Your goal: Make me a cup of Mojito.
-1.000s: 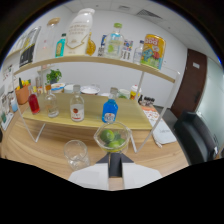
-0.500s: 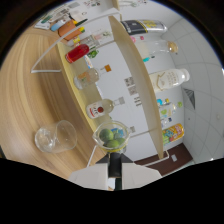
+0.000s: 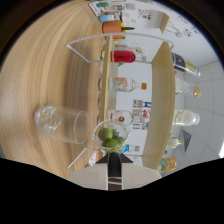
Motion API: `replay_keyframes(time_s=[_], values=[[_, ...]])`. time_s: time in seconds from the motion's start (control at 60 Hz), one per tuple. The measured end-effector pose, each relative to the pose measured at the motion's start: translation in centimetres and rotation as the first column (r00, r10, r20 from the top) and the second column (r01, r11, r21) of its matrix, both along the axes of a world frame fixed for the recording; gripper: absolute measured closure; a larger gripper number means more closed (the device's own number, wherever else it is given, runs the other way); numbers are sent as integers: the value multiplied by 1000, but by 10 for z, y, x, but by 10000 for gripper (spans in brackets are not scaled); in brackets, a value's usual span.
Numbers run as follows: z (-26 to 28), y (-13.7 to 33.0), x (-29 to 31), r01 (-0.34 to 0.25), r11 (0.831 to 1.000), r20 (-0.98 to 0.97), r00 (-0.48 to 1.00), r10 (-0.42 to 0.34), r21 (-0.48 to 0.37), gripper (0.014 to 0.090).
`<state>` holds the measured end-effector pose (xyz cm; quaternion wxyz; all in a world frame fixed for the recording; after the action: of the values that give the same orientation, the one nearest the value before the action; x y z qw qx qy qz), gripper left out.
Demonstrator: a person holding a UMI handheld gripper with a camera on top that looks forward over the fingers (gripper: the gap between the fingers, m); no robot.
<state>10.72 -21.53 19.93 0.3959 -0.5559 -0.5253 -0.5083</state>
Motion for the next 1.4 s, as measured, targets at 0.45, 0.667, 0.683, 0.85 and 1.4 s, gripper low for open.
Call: replay_keyframes(time_s=[0.45, 0.667, 0.683, 0.85, 1.4], values=[[70, -13, 10, 153, 987, -731, 678, -76, 39, 890], [44, -27, 72, 242, 961, -961, 204, -187, -136, 892], [36, -28, 78, 247, 956, -964, 170, -205, -159, 892], [-63, -42, 133, 265, 879, -915, -35, -401, -395, 892], [-193, -59, 156, 156, 772, -788, -134, -601, -616, 876]])
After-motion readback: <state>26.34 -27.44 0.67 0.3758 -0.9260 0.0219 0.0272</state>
